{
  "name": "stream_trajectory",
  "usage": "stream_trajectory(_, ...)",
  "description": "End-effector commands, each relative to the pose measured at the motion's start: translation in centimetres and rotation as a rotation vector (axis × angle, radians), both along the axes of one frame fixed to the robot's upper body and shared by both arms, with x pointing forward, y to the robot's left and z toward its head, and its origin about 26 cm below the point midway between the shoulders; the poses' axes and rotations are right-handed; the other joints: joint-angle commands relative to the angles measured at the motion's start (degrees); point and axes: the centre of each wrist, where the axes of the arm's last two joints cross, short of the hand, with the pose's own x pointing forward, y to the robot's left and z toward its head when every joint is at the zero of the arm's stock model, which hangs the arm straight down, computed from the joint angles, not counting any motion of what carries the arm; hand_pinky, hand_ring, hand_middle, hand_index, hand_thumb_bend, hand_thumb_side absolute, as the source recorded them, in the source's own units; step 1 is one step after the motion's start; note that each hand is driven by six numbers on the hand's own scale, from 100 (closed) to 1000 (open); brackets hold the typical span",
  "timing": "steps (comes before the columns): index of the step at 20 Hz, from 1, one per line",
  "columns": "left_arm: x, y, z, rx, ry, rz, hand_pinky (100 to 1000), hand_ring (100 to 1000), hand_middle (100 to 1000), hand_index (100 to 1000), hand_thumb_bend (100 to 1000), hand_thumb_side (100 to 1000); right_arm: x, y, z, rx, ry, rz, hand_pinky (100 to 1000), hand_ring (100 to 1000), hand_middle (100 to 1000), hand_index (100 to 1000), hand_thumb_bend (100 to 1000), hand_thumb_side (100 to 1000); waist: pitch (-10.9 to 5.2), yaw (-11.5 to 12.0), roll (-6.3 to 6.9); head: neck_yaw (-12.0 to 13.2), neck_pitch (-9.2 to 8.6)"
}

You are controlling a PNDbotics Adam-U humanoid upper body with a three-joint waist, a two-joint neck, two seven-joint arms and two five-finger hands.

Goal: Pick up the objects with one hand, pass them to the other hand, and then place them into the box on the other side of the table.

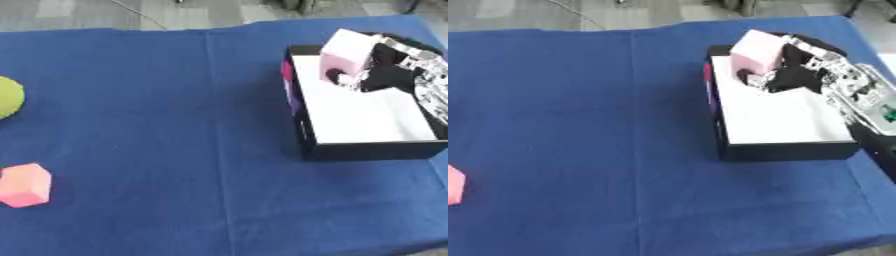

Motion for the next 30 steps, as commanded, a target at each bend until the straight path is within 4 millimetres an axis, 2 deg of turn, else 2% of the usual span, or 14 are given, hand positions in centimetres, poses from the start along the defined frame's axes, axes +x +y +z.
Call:
stream_trajectory(1,-0.6,0.9,1.6,0.012,-0.041,0.006,842,753,755,865,280,538,-0.1,-1.9,1.0,-0.082,-0.068,-0.056,959,1000,786,761,195,100,-0.82,0.1,0.09,-0.3,-0.92)
stream_trajectory(4,-0.6,1.1,1.6,0.01,-0.044,0.009,845,756,758,868,287,549,-0.2,-2.9,0.3,-0.156,-0.099,-0.081,967,1000,859,850,235,100,-0.77,0.1,0.08,-0.4,-0.87)
stream_trajectory(7,-0.7,1.3,1.9,0.005,-0.053,0.011,847,758,760,870,297,553,-0.3,-3.5,0.0,-0.276,-0.13,-0.064,1000,1000,991,995,348,100,-0.74,0.2,0.08,-0.2,-0.58)
stream_trajectory(13,-0.8,1.6,2.2,-0.001,-0.062,0.021,846,761,761,868,298,544,-0.5,-4.7,-0.5,-0.513,-0.141,-0.026,1000,1000,1000,1000,409,100,-0.75,0.3,0.05,0.3,0.13)
stream_trajectory(19,-0.9,1.8,2.2,0.0,-0.064,0.033,847,761,759,868,297,542,-0.6,-4.8,-0.1,-0.596,-0.136,0.023,1000,1000,1000,1000,439,100,-0.82,0.2,-0.04,0.8,0.39)
stream_trajectory(20,-0.9,1.8,2.2,0.0,-0.064,0.033,847,761,759,868,297,543,-0.7,-4.8,0.0,-0.596,-0.139,0.025,1000,1000,1000,1000,430,100,-0.86,0.2,-0.08,0.8,0.4)
stream_trajectory(22,-0.9,1.9,2.2,-0.001,-0.064,0.038,846,760,756,867,298,543,-0.7,-4.6,0.2,-0.567,-0.162,0.014,1000,1000,1000,1000,336,100,-0.91,0.1,-0.09,1.1,0.35)
stream_trajectory(23,-0.9,2.0,2.2,-0.004,-0.064,0.042,845,760,754,866,297,544,-0.8,-4.4,0.4,-0.526,-0.187,0.004,1000,1000,1000,1000,279,100,-0.93,0.1,-0.06,1.6,0.3)
stream_trajectory(24,-0.9,2.1,2.2,-0.007,-0.062,0.047,843,759,751,866,291,550,-0.8,-4.0,0.7,-0.465,-0.223,-0.005,1000,1000,1000,1000,100,100,-0.94,0.1,-0.02,2.3,0.26)
stream_trajectory(25,-0.9,2.3,2.3,-0.009,-0.055,0.05,843,759,752,866,283,555,-0.8,-3.4,1.1,-0.381,-0.267,-0.007,1000,1000,1000,1000,100,100,-0.92,0.0,0.03,3.3,0.24)
stream_trajectory(28,-0.9,3.2,2.7,-0.014,0.008,0.035,846,759,755,871,214,589,-1.3,-0.9,2.5,-0.164,-0.361,0.059,1000,1000,1000,1000,100,563,-0.82,-0.1,0.19,7.2,0.67)
stream_trajectory(30,-0.7,4.2,3.5,-0.007,0.085,0.016,849,767,764,877,198,612,-1.8,0.7,3.4,-0.063,-0.383,0.137,1000,1000,1000,1000,100,570,-0.83,-0.1,0.33,9.9,1.05)
